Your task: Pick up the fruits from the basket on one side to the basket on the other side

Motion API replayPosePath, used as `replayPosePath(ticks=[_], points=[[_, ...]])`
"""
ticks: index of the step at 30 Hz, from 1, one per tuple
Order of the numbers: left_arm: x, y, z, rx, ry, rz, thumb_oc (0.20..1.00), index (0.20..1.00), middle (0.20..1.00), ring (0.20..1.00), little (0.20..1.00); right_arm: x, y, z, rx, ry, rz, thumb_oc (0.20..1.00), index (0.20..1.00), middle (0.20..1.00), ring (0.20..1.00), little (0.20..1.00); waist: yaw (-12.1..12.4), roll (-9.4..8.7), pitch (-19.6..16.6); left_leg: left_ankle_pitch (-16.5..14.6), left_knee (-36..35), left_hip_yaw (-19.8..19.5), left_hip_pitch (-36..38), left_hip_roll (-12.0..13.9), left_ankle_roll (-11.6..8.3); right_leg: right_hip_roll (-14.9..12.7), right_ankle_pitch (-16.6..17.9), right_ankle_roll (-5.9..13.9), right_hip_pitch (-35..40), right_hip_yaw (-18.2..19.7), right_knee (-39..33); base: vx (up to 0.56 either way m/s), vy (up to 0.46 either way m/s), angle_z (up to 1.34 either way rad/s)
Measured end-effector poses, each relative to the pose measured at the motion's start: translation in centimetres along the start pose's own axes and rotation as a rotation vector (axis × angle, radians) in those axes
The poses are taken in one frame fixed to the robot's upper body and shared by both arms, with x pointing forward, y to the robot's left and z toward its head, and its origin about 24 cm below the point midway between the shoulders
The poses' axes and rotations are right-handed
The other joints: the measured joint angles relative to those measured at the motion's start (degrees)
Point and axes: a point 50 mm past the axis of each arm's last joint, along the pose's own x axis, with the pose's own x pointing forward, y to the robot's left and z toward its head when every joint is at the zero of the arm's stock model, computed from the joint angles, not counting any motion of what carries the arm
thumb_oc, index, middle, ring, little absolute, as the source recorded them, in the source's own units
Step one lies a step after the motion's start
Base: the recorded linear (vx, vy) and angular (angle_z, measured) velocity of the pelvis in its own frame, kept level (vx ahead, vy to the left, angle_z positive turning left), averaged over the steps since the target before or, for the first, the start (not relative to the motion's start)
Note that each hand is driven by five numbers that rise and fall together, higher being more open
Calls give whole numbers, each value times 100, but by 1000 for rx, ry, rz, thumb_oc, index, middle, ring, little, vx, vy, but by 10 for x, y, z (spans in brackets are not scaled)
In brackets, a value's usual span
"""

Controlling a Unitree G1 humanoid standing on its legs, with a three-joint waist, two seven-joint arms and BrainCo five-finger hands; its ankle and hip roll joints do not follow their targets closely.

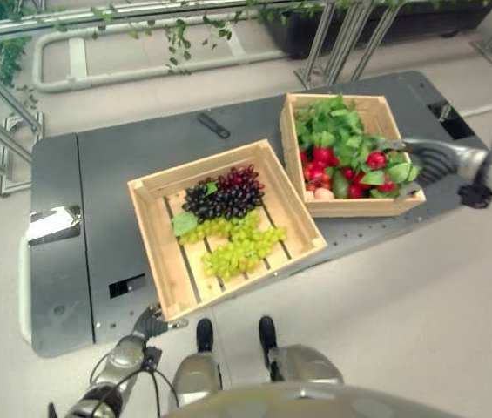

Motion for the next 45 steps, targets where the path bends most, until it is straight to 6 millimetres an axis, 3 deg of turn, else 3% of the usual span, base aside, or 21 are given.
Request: replayPosePath(ticks=[6,11,22,24,26,29,37,45], points=[[5,20,19,30,-49,51,1000,1000,1000,1000,1000,25,-4,22,-92,-52,-1,1000,1000,1000,1000,1000,271,-155,452,-5,189,-75,-329,27,-12,34,55,-41,-229,-103,70,-26,-52,5],[10,34,37,45,-89,102,1000,1000,1000,1000,1000,34,-11,21,-76,-31,-42,1000,1000,1000,1000,1000,421,-284,795,-13,329,-242,-567,21,-22,35,56,-45,-338,-248,96,-22,-46,17],[10,55,58,56,-154,195,1000,1000,1000,1000,1000,58,0,39,-14,-102,-81,1000,1000,1000,1000,1000,465,-452,1004,-14,413,-427,-781,-4,-25,17,55,-44,-423,-404,94,-31,-28,10],[13,62,74,59,-195,217,1000,1000,1000,1000,1000,64,4,38,1,-92,-84,1000,1000,1000,1000,1000,469,-460,1100,-11,536,-511,-1037,0,-44,32,67,-59,-594,-479,107,-67,-36,14],[13,63,77,58,-201,223,1000,1000,1000,1000,1000,70,8,38,16,-88,-92,1000,1000,1000,1000,1000,502,-453,1113,-12,577,-525,-1112,7,-46,40,67,-58,-668,-488,147,-64,-30,1],[13,71,87,55,-232,268,1000,1000,1000,1000,1000,88,3,61,-1,-132,-115,1000,1000,1000,1000,1000,541,-443,1120,-7,693,-516,-1445,36,-62,68,109,-99,-991,-484,214,-41,-22,-6],[13,72,98,39,-276,299,1000,1000,1000,1000,1000,102,-6,102,-32,-244,-135,1000,1000,1000,1000,1000,607,-450,1116,0,741,-599,-1651,50,-72,89,111,-98,-1138,-521,235,-11,-22,6],[12,85,113,26,-315,360,1000,1000,1000,1000,1000,123,25,135,-43,-324,-42,1000,1000,1000,1000,1000,607,-471,1101,16,885,-721,-2118,67,-96,122,110,-98,-1481,-652,251,-5,-29,8]])
